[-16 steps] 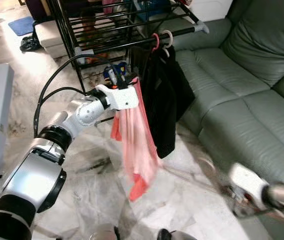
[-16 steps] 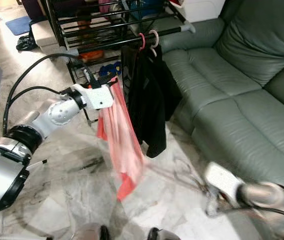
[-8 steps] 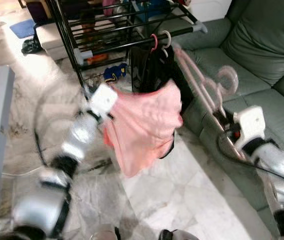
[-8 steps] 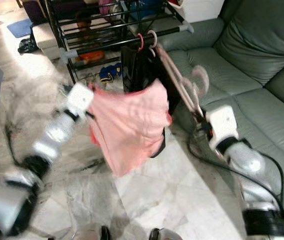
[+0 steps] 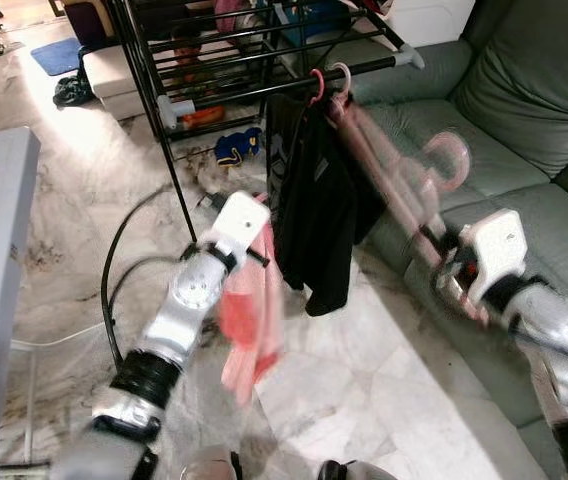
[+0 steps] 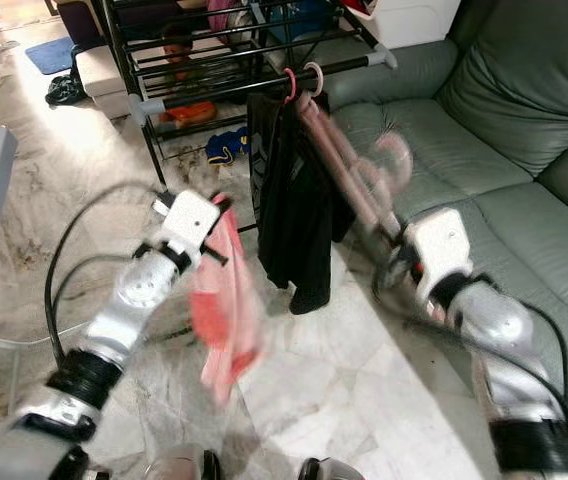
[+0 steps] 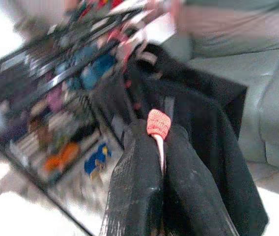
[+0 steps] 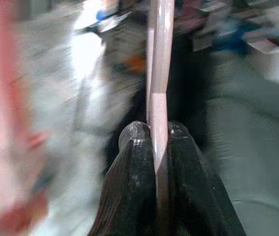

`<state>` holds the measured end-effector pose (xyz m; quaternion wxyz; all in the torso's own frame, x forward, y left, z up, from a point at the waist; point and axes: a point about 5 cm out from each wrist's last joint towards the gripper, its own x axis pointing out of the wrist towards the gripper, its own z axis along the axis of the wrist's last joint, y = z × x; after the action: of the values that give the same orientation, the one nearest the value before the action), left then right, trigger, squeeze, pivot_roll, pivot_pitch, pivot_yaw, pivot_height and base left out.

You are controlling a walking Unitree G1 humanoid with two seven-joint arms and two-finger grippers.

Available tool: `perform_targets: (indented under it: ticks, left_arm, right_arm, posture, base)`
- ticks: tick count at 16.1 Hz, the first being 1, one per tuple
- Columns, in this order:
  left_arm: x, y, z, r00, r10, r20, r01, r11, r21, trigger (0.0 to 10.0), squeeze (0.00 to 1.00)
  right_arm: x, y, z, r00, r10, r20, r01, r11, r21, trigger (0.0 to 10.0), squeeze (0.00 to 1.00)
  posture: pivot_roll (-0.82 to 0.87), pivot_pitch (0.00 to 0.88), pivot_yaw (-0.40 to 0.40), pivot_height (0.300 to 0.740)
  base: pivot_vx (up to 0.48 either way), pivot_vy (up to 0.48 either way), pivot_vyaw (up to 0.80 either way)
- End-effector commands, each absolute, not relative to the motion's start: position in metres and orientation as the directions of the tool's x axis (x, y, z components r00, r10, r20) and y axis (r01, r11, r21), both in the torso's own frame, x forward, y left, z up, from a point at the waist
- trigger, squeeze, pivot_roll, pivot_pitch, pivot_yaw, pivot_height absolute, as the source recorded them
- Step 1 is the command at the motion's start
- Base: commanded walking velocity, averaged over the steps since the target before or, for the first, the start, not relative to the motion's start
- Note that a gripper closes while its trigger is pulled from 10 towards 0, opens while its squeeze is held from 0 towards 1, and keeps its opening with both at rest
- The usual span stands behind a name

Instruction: Hang hanger

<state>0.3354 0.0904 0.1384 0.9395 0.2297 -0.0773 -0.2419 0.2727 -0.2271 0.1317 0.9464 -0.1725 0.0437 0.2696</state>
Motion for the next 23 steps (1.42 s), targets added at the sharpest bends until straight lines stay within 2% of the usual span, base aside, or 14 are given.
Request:
perform_targets:
  ticks: [1,2,4,6,8,11,16,23]
  left_arm:
    - [0.338,0.088,0.153,0.844,-0.533,0.056,0.433,0.74,0.515,10.0,0.0]
    - [0.335,0.088,0.16,0.741,-0.671,-0.003,0.52,0.572,0.635,10.0,0.0]
    - [0.332,0.092,0.161,0.678,-0.732,-0.063,0.556,0.455,0.696,10.0,0.0]
    - [0.331,0.104,0.153,0.604,-0.776,-0.183,0.582,0.272,0.766,10.0,0.0]
    - [0.333,0.113,0.149,0.58,-0.775,-0.252,0.588,0.184,0.787,10.0,0.0]
    - [0.34,0.122,0.148,0.561,-0.767,-0.313,0.592,0.107,0.799,10.0,0.0]
    - [0.347,0.129,0.144,0.556,-0.749,-0.361,0.577,0.035,0.816,10.0,0.0]
    - [0.35,0.136,0.139,0.562,-0.733,-0.384,0.58,0.018,0.814,10.0,0.0]
  right_arm:
    - [0.267,-0.221,0.128,0.795,0.563,-0.226,-0.606,0.744,-0.281,10.0,0.0]
    - [0.257,-0.225,0.122,0.723,0.617,-0.312,-0.689,0.682,-0.245,10.0,0.0]
    - [0.253,-0.231,0.124,0.69,0.634,-0.349,-0.717,0.663,-0.214,10.0,0.0]
    - [0.247,-0.241,0.129,0.637,0.66,-0.398,-0.758,0.63,-0.168,10.0,0.0]
    - [0.243,-0.247,0.134,0.607,0.676,-0.418,-0.778,0.613,-0.137,10.0,0.0]
    - [0.237,-0.251,0.14,0.558,0.696,-0.452,-0.806,0.584,-0.097,10.0,0.0]
    - [0.229,-0.255,0.145,0.509,0.712,-0.484,-0.828,0.558,-0.05,10.0,0.0]
    - [0.22,-0.256,0.145,0.441,0.727,-0.526,-0.852,0.523,0.009,10.0,0.0]
  posture:
    - [-0.03,0.033,0.0,0.74]
    - [-0.03,0.031,0.003,0.74]
    - [-0.02,0.033,0.004,0.74]
    - [-0.03,0.034,0.007,0.74]
    - [-0.03,0.036,0.009,0.74]
    - [-0.03,0.034,0.011,0.74]
    - [-0.04,0.03,0.012,0.74]
    - [-0.04,0.028,0.014,0.74]
  base:
    - [0.0,0.0,0.0]
    - [0.0,0.0,0.0]
    - [0.0,0.0,0.0]
    - [0.0,0.0,0.0]
    - [0.0,0.0,0.0]
    - [0.0,0.0,0.0]
    - [0.0,0.0,0.0]
    - [0.0,0.0,0.0]
